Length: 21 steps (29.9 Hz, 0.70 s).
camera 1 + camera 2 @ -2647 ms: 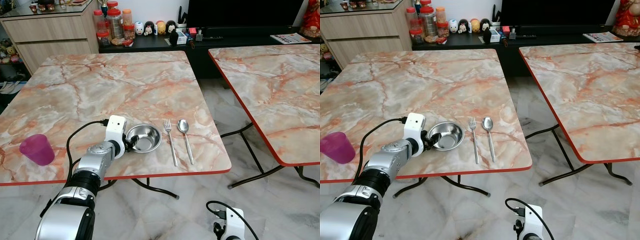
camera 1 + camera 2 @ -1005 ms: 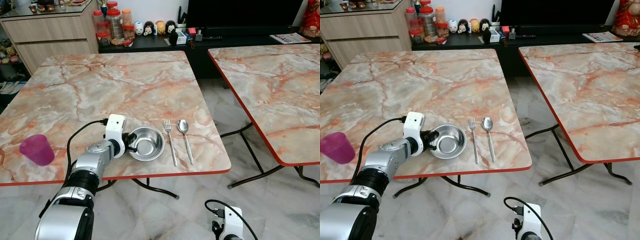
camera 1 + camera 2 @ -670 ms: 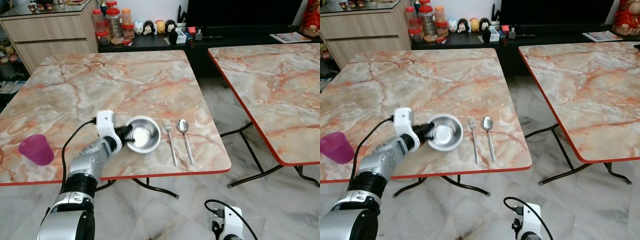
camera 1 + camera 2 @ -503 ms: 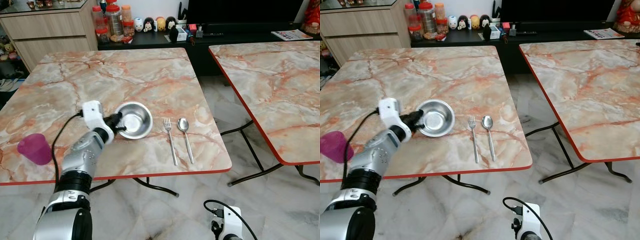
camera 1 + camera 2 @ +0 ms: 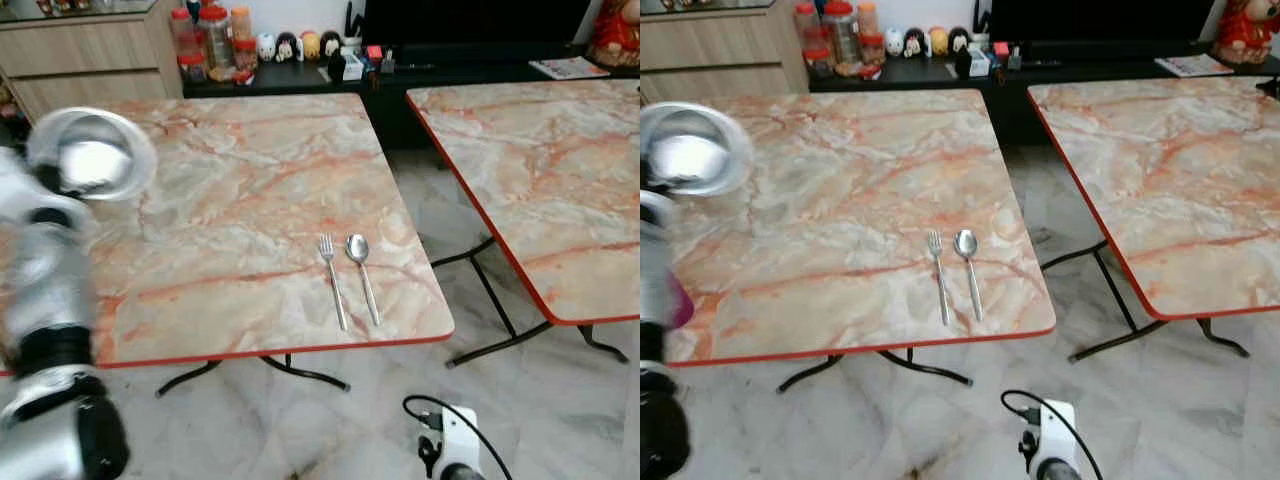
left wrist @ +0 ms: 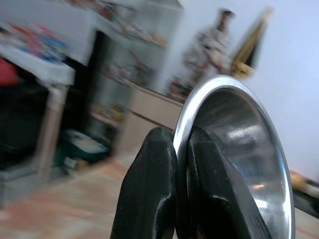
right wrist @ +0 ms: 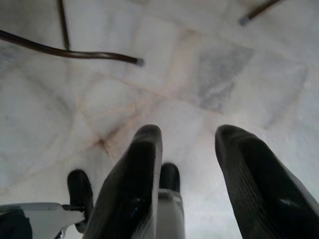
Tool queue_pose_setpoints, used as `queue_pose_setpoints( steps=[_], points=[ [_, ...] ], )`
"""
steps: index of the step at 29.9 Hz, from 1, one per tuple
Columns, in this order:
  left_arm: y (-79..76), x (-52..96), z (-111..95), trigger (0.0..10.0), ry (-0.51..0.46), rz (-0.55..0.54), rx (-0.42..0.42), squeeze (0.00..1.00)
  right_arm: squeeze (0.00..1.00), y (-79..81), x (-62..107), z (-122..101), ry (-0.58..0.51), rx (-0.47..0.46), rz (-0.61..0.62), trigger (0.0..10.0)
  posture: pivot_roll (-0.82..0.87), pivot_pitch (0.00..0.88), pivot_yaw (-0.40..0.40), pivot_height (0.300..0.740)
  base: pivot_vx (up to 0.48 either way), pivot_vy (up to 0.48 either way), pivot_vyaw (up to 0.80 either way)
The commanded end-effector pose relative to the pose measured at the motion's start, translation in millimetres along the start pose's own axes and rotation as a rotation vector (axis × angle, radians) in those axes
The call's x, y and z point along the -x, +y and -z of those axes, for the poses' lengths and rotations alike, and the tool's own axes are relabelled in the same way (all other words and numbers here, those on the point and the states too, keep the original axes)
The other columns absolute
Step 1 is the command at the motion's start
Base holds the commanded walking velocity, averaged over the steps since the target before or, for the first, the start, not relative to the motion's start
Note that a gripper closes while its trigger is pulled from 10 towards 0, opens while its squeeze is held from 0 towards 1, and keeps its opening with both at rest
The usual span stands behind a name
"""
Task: Setting the table
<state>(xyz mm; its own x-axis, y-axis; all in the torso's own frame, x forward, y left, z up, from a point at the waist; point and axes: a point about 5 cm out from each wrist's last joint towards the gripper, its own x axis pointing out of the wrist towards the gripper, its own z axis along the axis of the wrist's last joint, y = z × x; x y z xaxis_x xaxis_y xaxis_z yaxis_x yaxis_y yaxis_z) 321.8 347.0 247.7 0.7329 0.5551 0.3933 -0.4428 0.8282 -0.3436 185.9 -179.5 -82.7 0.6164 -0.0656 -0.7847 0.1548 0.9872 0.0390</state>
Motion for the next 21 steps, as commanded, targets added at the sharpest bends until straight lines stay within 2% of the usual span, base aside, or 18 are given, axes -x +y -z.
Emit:
queue_pose_setpoints(
  steps=[1,5,7,8,9,10,11,13,14,16,18,19,20,21],
  points=[
    [7.3,3.8,4,10.0,-0.003,-0.035,-0.04,0.0,0.0,2.6,-0.2,-1,-0.007,-0.009,0.004,10.0,0.09,0.0,-0.008,0.74,0.0,0.0,0.0],
    [45.2,7.9,-4,10.0,-0.045,-0.182,-0.176,0.0,0.0,2.9,-0.7,-3,-0.015,-0.014,0.005,10.0,0.09,0.0,-0.005,0.74,0.0,0.0,0.0],
    [57.5,9.5,-6,10.0,-0.046,-0.215,-0.245,0.0,0.0,2.3,-0.7,-4,-0.016,-0.016,0.007,10.0,0.09,0.0,-0.002,0.74,0.0,0.0,0.0],
    [64.3,10.6,-6,10.0,-0.044,-0.233,-0.306,0.0,0.0,1.8,-0.7,-4,-0.016,-0.017,0.009,10.0,0.09,0.0,-0.002,0.74,0.0,0.0,0.0],
    [64.3,10.6,-6,10.0,-0.044,-0.233,-0.306,0.0,0.0,1.8,-0.7,-4,-0.016,-0.017,0.009,10.0,0.09,0.0,-0.002,0.74,0.0,0.0,0.0],
    [72.7,12.2,-7,10.0,-0.04,-0.259,-0.37,0.0,0.0,1.4,-0.6,-3,-0.016,-0.017,0.01,10.0,0.09,0.0,-0.002,0.74,0.0,0.0,0.0],
    [72.7,12.2,-7,10.0,-0.04,-0.259,-0.37,0.0,0.0,1.4,-0.6,-3,-0.016,-0.017,0.01,10.0,0.09,0.0,-0.002,0.74,0.0,0.0,0.0],
    [97.6,18.8,-9,10.0,-0.026,-0.355,-0.525,0.0,0.0,0.6,-0.5,-3,-0.015,-0.017,0.013,10.0,0.09,0.0,0.0,0.74,0.0,0.0,0.0],
    [97.6,18.8,-9,10.0,-0.026,-0.355,-0.525,0.0,0.0,0.6,-0.5,-3,-0.015,-0.017,0.013,10.0,0.09,0.0,0.0,0.74,0.0,0.0,0.0],
    [117.4,26.5,-12,10.0,-0.019,-0.43,-0.677,0.0,0.0,0.0,-0.2,-2,-0.014,-0.018,0.016,10.0,0.09,0.0,0.001,0.74,0.0,0.0,0.0],
    [134.0,35.8,-7,10.0,0.031,-0.46,-0.828,0.0,0.0,-0.3,0.2,0,-0.009,-0.021,0.018,10.0,0.09,0.0,0.004,0.74,0.0,0.0,0.0],
    [134.0,35.8,-7,10.0,0.031,-0.46,-0.828,0.0,0.0,-0.3,0.2,0,-0.009,-0.021,0.018,10.0,0.09,0.0,0.004,0.74,0.0,0.0,0.0],
    [156.0,49.2,0,10.0,0.107,-0.556,-0.901,0.0,0.0,0.0,0.6,2,-0.006,-0.022,0.018,10.0,0.08,0.0,0.01,0.74,0.0,0.0,0.0],
    [156.0,49.2,0,10.0,0.107,-0.556,-0.901,0.0,0.0,0.0,0.6,2,-0.006,-0.022,0.018,10.0,0.08,0.0,0.01,0.74,0.0,0.0,0.0]
  ],
)
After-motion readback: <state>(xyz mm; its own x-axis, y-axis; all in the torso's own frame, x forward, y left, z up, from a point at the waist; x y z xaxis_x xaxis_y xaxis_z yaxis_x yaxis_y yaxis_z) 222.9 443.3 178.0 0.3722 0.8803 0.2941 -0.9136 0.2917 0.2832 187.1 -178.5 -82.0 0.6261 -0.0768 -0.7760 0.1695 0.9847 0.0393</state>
